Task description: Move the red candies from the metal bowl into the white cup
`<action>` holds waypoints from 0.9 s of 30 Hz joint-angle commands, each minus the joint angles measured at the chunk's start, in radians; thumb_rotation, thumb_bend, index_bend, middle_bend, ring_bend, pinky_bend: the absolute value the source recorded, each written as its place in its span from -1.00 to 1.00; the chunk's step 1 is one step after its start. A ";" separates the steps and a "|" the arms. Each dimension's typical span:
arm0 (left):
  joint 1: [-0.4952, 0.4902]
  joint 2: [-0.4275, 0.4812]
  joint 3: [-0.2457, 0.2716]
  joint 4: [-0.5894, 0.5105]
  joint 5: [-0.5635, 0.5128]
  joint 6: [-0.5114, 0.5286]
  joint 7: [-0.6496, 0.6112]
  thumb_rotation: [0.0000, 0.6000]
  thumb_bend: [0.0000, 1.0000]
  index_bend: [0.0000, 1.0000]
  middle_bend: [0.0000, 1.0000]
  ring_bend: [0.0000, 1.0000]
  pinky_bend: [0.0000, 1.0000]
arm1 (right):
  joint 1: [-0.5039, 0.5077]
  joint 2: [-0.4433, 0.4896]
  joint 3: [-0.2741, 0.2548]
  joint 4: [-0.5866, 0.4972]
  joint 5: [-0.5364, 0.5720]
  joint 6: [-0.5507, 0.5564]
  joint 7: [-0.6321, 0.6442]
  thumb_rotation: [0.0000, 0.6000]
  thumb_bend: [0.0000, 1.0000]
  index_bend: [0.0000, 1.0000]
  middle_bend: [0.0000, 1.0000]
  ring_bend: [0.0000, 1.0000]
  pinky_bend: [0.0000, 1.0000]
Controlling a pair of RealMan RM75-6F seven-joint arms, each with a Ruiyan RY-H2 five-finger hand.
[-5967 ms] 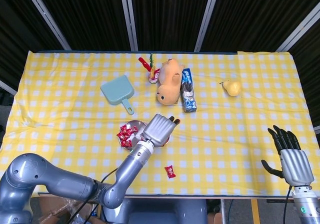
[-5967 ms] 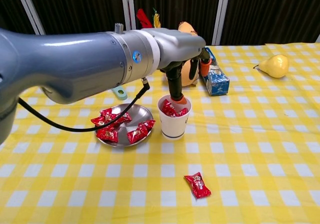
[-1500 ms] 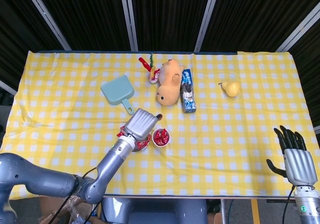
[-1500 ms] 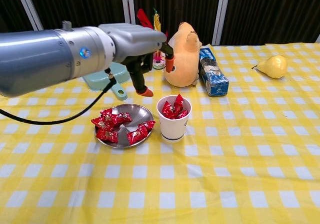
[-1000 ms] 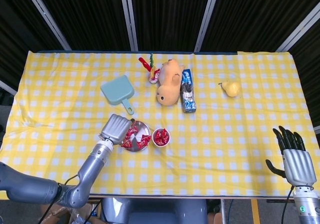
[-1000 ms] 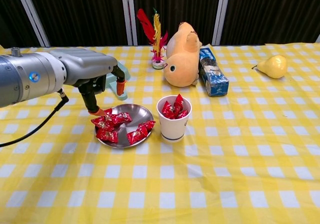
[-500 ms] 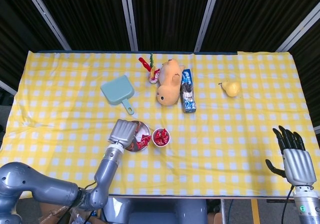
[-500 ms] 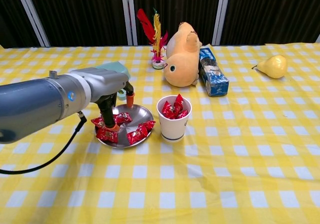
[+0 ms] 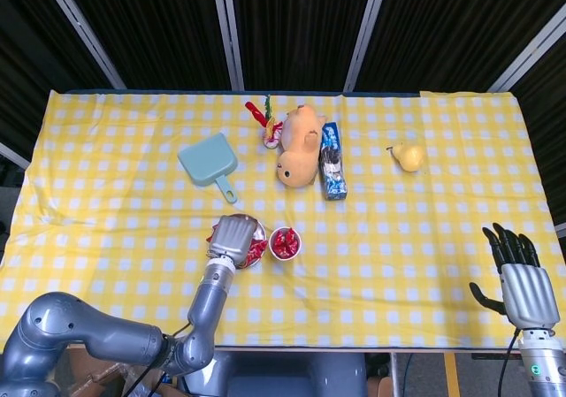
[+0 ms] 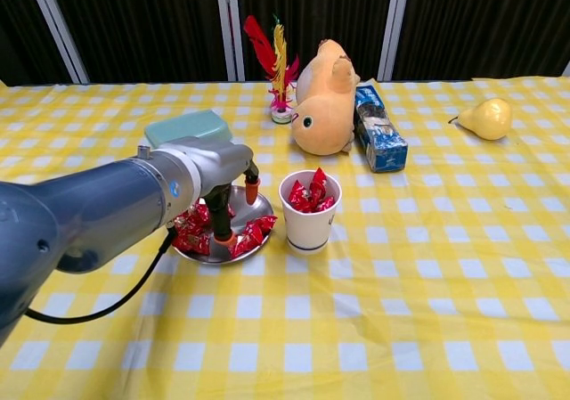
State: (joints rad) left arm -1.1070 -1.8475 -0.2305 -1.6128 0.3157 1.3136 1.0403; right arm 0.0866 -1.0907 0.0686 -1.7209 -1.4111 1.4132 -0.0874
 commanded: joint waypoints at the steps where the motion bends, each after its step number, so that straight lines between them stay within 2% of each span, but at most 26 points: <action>1: 0.002 -0.010 0.001 0.012 0.003 -0.010 0.005 1.00 -0.51 -0.30 0.95 1.00 1.00 | 0.000 -0.001 0.001 0.000 0.000 0.001 0.001 1.00 -0.32 -1.00 -1.00 -1.00 -1.00; 13: 0.020 -0.044 -0.004 0.078 0.006 -0.044 0.007 1.00 -0.39 -0.24 0.95 1.00 1.00 | 0.000 0.002 0.001 -0.004 0.002 -0.003 0.013 1.00 -0.32 -1.00 -1.00 -1.00 -1.00; 27: 0.027 -0.067 -0.018 0.115 0.048 -0.073 0.009 1.00 -0.39 -0.24 0.95 1.00 1.00 | 0.000 0.004 0.001 -0.010 0.007 -0.005 0.013 1.00 -0.32 -1.00 -1.00 -1.00 -1.00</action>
State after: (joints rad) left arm -1.0809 -1.9152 -0.2482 -1.4977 0.3615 1.2409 1.0493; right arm 0.0864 -1.0873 0.0694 -1.7302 -1.4047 1.4081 -0.0746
